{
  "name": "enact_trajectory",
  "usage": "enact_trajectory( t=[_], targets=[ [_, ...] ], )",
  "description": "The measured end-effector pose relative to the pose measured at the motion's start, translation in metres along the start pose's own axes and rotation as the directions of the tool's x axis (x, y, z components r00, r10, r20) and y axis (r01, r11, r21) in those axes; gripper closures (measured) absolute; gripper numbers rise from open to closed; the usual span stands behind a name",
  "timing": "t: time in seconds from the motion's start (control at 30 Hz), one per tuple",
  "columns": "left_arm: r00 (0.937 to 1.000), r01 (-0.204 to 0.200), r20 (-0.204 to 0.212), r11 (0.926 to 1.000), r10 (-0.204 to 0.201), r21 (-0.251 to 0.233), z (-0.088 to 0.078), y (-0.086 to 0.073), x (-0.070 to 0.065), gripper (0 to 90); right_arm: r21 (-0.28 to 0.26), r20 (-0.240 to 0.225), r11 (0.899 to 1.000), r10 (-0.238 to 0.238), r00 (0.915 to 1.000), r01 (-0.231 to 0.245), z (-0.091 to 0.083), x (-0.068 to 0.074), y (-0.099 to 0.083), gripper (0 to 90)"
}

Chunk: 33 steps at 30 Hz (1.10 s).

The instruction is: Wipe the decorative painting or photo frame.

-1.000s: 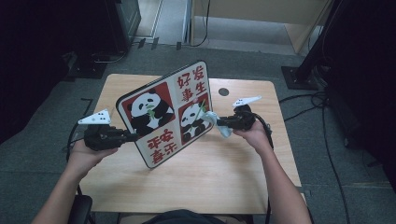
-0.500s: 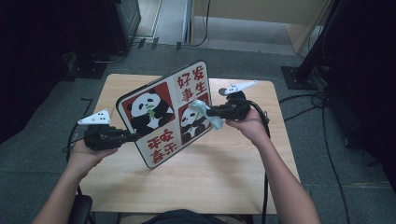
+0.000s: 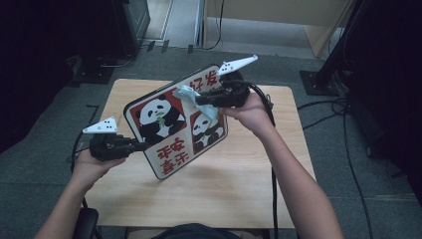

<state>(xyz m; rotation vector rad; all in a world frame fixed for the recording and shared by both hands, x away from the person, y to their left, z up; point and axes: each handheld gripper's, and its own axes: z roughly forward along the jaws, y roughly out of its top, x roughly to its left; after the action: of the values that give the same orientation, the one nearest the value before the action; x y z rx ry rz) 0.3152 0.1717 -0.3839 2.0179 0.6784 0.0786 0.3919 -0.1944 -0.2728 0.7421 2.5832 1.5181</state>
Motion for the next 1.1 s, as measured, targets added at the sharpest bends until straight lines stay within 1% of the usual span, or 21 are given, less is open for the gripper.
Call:
enact_trajectory(
  t=[0.1, 0.13, 0.17, 0.23, 0.33, 0.47, 0.5, 0.57, 0.63, 0.67, 0.73, 0.8, 0.9, 0.97, 1.1],
  targets=[
    [1.0000, -0.002, 0.000, 1.0000, 0.002, 0.000, 0.000, 0.000, 0.000, 76.9, -0.023, -0.014, 0.999, -0.023, 0.9997, 0.022, 0.003, 0.008, 0.019, 81.2],
    [1.0000, -0.002, 0.000, 1.0000, 0.002, -0.001, 0.000, 0.000, 0.000, 76.9, -0.022, -0.017, 0.999, -0.033, 0.9993, 0.032, 0.005, 0.013, 0.028, 81.2],
    [1.0000, -0.003, 0.000, 1.0000, 0.003, -0.001, 0.000, 0.000, 0.000, 76.9, -0.022, -0.019, 0.999, -0.037, 0.9991, 0.037, 0.007, 0.016, 0.033, 81.2],
    [1.0000, -0.003, 0.000, 1.0000, 0.003, -0.003, 0.000, 0.000, 0.000, 76.8, -0.019, -0.028, 0.998, -0.065, 0.9975, 0.064, 0.013, 0.023, 0.048, 81.2],
    [1.0000, -0.003, 0.001, 1.0000, 0.003, -0.004, 0.000, 0.000, 0.000, 76.8, -0.008, -0.039, 0.995, -0.099, 0.9943, 0.099, 0.023, 0.033, 0.067, 81.2],
    [0.9999, -0.010, -0.001, 0.9999, 0.010, -0.005, 0.000, 0.000, 0.001, 76.8, 0.010, -0.056, 0.992, -0.123, 0.9908, 0.124, 0.038, 0.043, 0.087, 81.2],
    [0.9999, -0.012, -0.003, 0.9999, 0.012, -0.006, 0.000, 0.000, 0.000, 76.8, 0.013, -0.059, 0.992, -0.122, 0.9908, 0.123, 0.041, 0.045, 0.091, 81.2],
    [0.9998, -0.020, -0.006, 0.9998, 0.020, -0.010, 0.000, -0.001, 0.000, 76.6, 0.026, -0.059, 0.991, -0.129, 0.9899, 0.131, 0.052, 0.050, 0.099, 81.1],
    [0.9998, -0.020, -0.005, 0.9997, 0.020, -0.011, 0.000, -0.001, 0.000, 76.6, 0.045, -0.060, 0.990, -0.134, 0.9891, 0.137, 0.065, 0.055, 0.104, 81.1],
    [0.9998, -0.020, -0.005, 0.9997, 0.020, -0.010, 0.000, -0.001, 0.000, 76.6, 0.056, -0.062, 0.990, -0.128, 0.9899, 0.131, 0.069, 0.057, 0.105, 81.1],
    [0.9997, -0.022, -0.007, 0.9997, 0.022, -0.010, 0.000, -0.001, 0.000, 76.6, 0.075, -0.075, 0.988, -0.132, 0.9884, 0.138, 0.079, 0.061, 0.107, 81.1],
    [0.9998, -0.020, -0.007, 0.9997, 0.020, -0.011, 0.000, -0.001, 0.000, 76.7, 0.092, -0.089, 0.983, -0.149, 0.9849, 0.157, 0.090, 0.067, 0.108, 81.1],
    [0.9997, -0.021, -0.008, 0.9997, 0.021, -0.010, 0.000, -0.001, 0.000, 76.7, 0.103, -0.108, 0.981, -0.154, 0.9821, 0.166, 0.100, 0.074, 0.110, 81.0],
    [0.9997, -0.022, -0.009, 0.9997, 0.022, -0.009, 0.000, -0.001, 0.000, 76.7, 0.108, -0.122, 0.981, -0.150, 0.9811, 0.163, 0.105, 0.078, 0.111, 81.0],
    [0.9996, -0.026, -0.008, 0.9997, 0.026, -0.006, 0.000, -0.001, 0.001, 76.7, 0.131, -0.135, 0.976, -0.157, 0.9782, 0.175, 0.114, 0.085, 0.112, 81.0]
  ],
)
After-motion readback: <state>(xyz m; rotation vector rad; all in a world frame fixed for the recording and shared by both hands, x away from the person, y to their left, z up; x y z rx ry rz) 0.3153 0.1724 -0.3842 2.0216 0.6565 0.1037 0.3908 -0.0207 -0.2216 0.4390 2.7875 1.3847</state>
